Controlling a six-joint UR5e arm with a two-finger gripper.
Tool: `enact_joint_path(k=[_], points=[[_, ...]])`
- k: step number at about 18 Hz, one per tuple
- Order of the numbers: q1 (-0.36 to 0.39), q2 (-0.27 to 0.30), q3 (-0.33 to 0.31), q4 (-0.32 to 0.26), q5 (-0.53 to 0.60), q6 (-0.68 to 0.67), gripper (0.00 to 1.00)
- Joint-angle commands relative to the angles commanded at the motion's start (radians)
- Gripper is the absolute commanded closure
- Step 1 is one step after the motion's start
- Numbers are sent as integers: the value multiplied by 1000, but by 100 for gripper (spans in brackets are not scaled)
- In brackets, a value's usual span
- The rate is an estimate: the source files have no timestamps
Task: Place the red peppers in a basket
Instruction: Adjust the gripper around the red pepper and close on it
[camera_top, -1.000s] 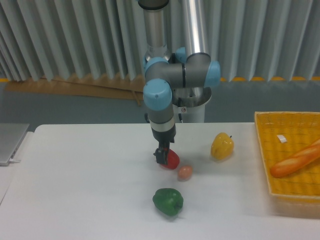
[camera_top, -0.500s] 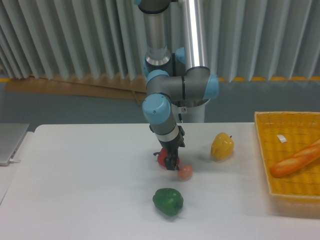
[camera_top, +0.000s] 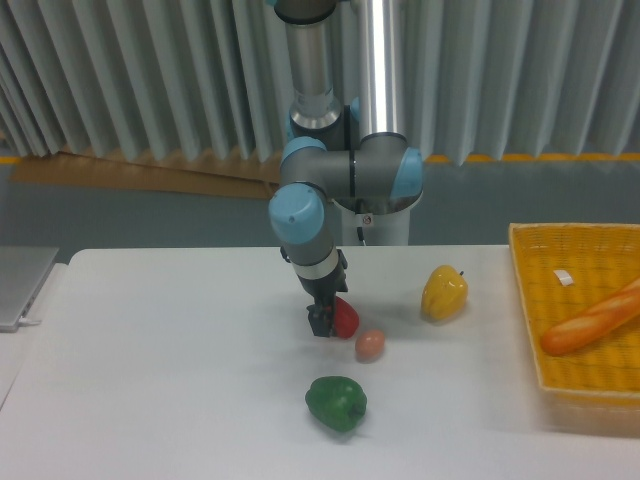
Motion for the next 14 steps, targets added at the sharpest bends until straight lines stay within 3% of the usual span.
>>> enact_joint_path(k=[3, 5, 11, 14], points=[[-9, -8, -2, 0, 3, -15, 0], [-8, -6, 0, 0, 5, -12, 14], [2, -6, -6, -2, 43, -9, 34], [5, -6, -8, -3, 46, -12, 37]])
